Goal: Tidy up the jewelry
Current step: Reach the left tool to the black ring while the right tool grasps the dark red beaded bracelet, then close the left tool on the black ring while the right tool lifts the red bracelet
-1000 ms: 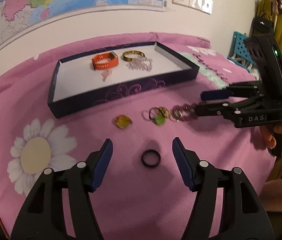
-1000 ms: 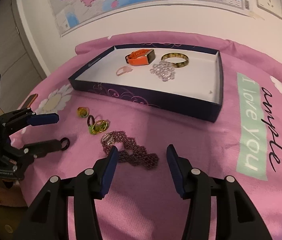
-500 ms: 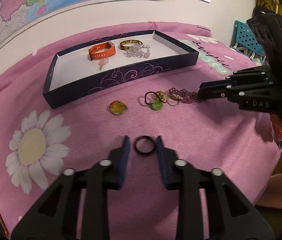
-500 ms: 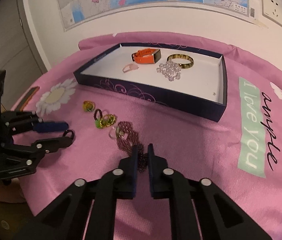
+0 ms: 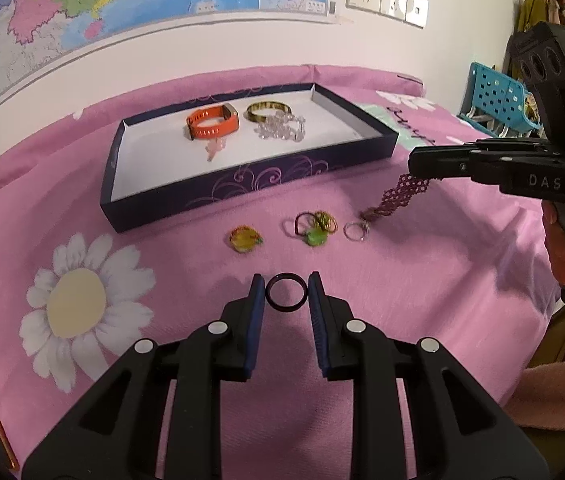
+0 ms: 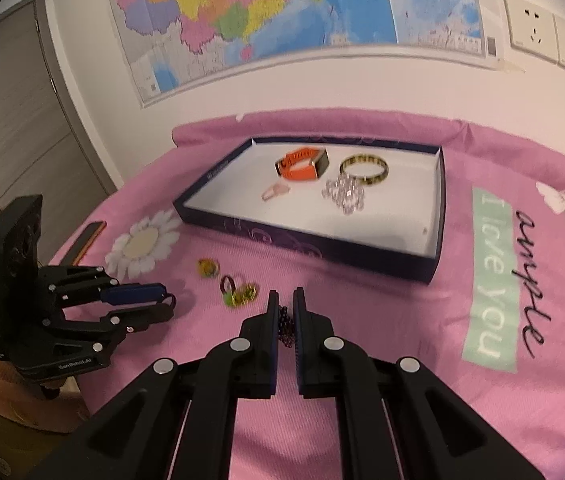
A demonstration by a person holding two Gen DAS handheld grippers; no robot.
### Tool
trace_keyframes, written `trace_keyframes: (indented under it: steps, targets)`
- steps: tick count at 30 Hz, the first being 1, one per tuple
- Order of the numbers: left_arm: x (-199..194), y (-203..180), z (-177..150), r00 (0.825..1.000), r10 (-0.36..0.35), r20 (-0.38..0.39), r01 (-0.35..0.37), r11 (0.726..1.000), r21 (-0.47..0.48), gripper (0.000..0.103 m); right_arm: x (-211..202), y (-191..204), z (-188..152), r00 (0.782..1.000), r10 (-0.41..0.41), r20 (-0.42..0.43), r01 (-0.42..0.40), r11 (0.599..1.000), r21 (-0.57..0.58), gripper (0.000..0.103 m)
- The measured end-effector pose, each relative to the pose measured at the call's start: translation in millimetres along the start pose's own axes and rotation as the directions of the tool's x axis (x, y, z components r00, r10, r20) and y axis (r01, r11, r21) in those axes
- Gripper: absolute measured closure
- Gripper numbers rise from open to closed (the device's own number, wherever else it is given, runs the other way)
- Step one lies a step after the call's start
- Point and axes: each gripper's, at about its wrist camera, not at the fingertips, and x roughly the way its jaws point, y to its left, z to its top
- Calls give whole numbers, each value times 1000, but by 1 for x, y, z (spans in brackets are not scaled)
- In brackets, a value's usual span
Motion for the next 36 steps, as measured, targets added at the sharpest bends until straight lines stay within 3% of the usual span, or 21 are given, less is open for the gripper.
trace_keyframes:
  steps: [18, 36]
  targets:
    - [-7, 8, 25, 998, -12, 62, 13, 1000, -11, 80, -16, 0, 24, 998, -14, 69, 15, 1000, -13, 98]
    - [9, 29, 68, 994, 7, 110, -2, 999, -42, 80, -3, -5, 67, 993, -30, 115, 36, 998, -48, 98]
